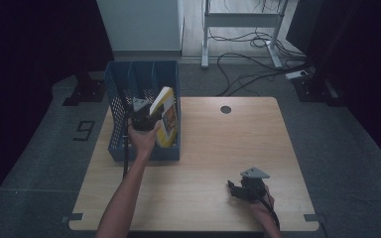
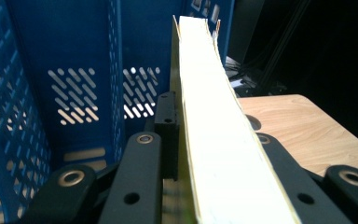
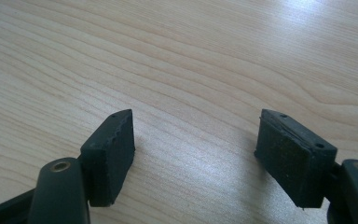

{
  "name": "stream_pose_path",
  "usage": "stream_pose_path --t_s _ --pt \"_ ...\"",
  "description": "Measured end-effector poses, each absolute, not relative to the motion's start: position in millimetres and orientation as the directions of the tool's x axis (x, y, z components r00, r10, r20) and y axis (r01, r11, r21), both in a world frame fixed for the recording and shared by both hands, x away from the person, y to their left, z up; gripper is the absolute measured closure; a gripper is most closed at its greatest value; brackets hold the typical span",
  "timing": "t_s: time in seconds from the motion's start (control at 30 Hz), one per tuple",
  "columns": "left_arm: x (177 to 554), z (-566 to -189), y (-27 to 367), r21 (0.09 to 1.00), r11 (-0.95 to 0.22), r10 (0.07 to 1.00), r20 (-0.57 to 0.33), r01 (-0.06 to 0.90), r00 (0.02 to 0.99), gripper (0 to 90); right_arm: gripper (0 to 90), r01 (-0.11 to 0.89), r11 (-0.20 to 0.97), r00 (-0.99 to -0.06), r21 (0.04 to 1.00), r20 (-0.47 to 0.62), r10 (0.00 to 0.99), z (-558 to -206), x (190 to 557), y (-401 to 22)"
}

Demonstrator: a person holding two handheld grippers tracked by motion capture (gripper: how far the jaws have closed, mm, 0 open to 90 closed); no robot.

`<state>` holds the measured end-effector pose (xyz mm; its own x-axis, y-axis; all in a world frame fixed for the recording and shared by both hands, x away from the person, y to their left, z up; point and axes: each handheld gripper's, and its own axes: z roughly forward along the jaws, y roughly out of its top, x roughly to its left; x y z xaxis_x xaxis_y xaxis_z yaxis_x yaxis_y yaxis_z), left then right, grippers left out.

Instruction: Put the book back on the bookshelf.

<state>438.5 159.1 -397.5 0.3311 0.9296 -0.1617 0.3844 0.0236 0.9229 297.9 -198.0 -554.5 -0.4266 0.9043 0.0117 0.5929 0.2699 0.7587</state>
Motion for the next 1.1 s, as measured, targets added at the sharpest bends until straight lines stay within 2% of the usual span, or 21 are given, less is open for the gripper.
stream_pose_path --t_s 0.23,1.1 --pt "437.7 -391.6 161.5 0.933 0.056 0.935 -0.174 0.356 0.309 75.2 27.0 0.593 0.270 -0.426 0.759 0.011 0.905 -554.5 297.9 -198.0" --pt "452.8 -385.1 151.2 0.948 0.038 0.954 -0.129 0.317 0.271 75.2 27.0 0.593 0.270 -0.426 0.759 0.011 0.904 -554.6 297.9 -198.0"
